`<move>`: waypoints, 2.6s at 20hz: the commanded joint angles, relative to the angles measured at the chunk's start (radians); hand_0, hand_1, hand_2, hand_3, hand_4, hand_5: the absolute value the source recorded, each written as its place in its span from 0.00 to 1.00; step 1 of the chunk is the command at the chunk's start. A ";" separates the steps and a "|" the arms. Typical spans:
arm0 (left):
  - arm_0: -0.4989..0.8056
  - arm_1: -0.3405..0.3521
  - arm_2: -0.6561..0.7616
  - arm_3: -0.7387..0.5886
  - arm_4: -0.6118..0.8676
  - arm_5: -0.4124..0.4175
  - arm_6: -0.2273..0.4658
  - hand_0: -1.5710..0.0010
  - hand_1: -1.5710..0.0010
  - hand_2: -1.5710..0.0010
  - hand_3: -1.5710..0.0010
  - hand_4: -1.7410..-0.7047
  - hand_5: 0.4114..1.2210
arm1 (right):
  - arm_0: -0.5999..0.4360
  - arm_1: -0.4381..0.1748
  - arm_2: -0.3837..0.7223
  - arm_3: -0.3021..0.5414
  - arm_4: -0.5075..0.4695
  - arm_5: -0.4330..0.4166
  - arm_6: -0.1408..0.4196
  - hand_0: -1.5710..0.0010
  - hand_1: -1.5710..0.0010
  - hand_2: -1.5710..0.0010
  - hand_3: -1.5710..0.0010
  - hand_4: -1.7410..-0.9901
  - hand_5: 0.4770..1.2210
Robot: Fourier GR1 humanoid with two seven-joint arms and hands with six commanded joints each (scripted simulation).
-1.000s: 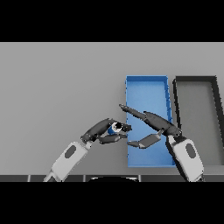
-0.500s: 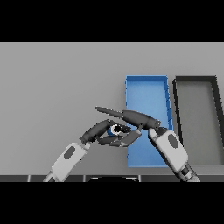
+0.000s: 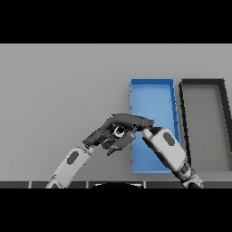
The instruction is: Pick up the blue pipe and place it into the blue bin.
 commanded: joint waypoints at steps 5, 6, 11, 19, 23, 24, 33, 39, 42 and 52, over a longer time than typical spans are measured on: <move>0.024 -0.027 0.026 -0.006 0.048 -0.012 -0.100 0.08 0.09 0.14 0.11 0.03 1.00 | 0.035 -0.017 0.028 -0.022 0.091 -0.006 -0.108 0.07 0.07 0.07 0.10 0.39 0.78; 0.024 -0.026 0.028 -0.016 0.055 -0.013 -0.084 0.07 0.07 0.13 0.08 0.03 1.00 | 0.029 -0.021 0.032 -0.026 0.102 -0.007 -0.110 0.06 0.06 0.06 0.08 0.38 0.83; 0.004 -0.007 0.023 -0.014 0.025 -0.008 -0.115 0.26 0.31 0.38 0.32 0.20 1.00 | 0.035 -0.015 0.023 -0.030 0.048 -0.034 -0.099 0.02 0.02 0.02 0.03 0.34 0.94; -0.013 0.053 0.012 0.013 -0.096 -0.060 -0.131 0.88 0.88 0.90 0.89 0.75 0.54 | 0.055 0.050 -0.014 -0.058 0.079 0.017 -0.051 0.00 0.00 0.00 0.00 0.33 0.99; -0.016 0.059 0.012 0.011 -0.106 -0.052 -0.087 0.95 0.95 0.96 0.95 0.82 0.31 | 0.059 0.061 -0.021 -0.052 0.112 0.043 -0.074 0.00 0.00 0.00 0.00 0.33 1.00; -0.017 0.055 0.014 0.022 -0.102 -0.052 -0.087 0.96 0.96 0.97 0.96 0.82 0.28 | 0.056 0.067 -0.026 -0.043 0.116 0.041 -0.064 0.00 0.00 0.00 0.00 0.33 1.00; 0.001 0.039 0.020 0.025 -0.072 -0.045 -0.022 0.99 0.99 1.00 0.99 0.81 0.16 | 0.029 0.098 -0.086 -0.074 -0.073 -0.005 0.111 0.00 0.00 0.00 0.00 0.27 1.00; 0.009 0.037 0.010 0.009 -0.058 -0.061 0.012 1.00 1.00 1.00 1.00 0.79 0.11 | -0.188 0.015 -0.200 -0.099 -0.434 -0.254 0.273 0.00 0.00 0.00 0.00 0.07 0.93; 0.012 0.040 0.011 0.000 -0.058 -0.058 0.012 1.00 1.00 1.00 1.00 0.80 0.11 | -0.328 -0.063 -0.281 -0.052 -0.532 -0.310 0.235 0.00 0.00 0.00 0.00 0.04 0.88; 0.033 0.058 0.017 -0.018 -0.043 -0.071 -0.008 1.00 1.00 1.00 1.00 0.80 0.09 | -0.463 -0.223 -0.425 0.344 -0.291 -0.403 0.137 0.00 0.00 0.00 0.00 0.00 0.88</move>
